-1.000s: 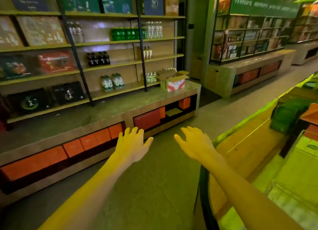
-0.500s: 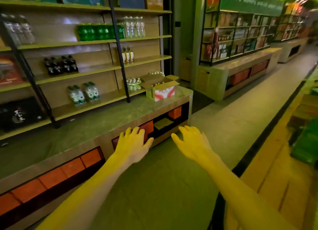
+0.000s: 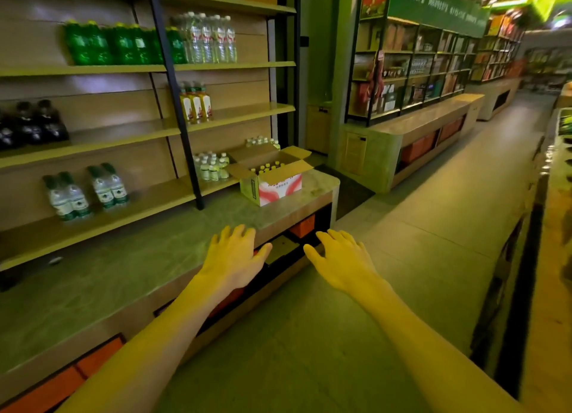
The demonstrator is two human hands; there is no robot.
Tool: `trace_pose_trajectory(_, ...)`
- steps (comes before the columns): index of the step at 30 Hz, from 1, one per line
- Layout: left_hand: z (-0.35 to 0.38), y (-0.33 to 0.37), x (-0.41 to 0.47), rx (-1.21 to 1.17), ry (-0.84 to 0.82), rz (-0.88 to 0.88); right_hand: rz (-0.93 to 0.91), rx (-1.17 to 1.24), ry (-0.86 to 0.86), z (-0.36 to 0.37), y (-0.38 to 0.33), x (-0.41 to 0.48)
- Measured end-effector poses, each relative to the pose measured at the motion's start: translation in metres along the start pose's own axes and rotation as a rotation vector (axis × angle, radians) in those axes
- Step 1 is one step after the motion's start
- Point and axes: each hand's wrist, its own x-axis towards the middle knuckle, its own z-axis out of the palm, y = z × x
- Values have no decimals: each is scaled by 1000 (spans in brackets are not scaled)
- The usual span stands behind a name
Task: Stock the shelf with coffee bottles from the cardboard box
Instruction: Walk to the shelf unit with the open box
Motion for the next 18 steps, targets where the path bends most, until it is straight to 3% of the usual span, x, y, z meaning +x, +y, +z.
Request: trace_pose_trajectory(18, 82, -40, 465, -35, -26, 62, 14, -17, 12, 12, 69, 468)
